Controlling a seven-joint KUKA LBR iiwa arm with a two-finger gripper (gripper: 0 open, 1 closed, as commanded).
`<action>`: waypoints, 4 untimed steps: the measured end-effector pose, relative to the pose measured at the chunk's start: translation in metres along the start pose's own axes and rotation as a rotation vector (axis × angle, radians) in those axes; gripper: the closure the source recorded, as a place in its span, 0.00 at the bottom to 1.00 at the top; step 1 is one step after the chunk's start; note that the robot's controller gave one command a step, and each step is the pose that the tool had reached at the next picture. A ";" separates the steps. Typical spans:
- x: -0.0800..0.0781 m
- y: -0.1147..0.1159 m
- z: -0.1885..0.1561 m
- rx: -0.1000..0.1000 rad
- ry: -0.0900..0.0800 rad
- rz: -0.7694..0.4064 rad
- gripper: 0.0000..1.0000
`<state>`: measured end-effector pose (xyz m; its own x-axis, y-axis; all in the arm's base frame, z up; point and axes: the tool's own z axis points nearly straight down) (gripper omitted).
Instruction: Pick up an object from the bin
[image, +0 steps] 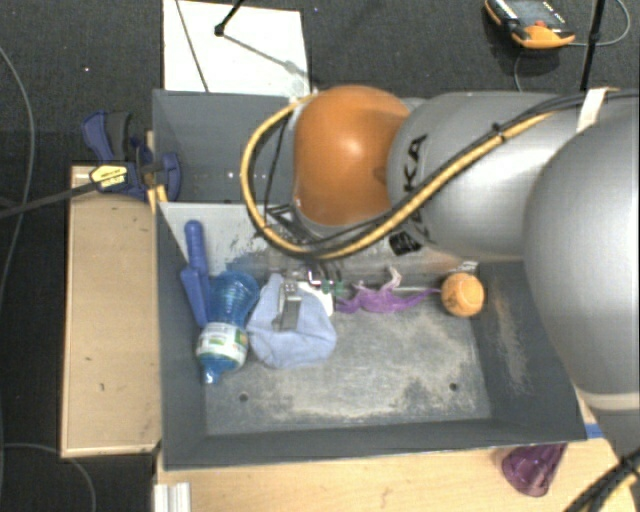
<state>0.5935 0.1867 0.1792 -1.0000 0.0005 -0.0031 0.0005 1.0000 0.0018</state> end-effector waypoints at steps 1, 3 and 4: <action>-0.001 0.012 0.044 -0.002 -0.006 0.045 0.00; 0.015 0.018 0.127 0.011 -0.008 0.070 0.00; 0.031 0.031 0.109 0.016 -0.008 0.293 1.00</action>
Offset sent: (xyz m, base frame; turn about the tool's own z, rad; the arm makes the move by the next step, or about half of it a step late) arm -0.0178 0.0320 -0.1092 0.0430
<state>0.5624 0.2178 0.0699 -0.9571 0.2896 -0.0127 0.2897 0.9570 -0.0116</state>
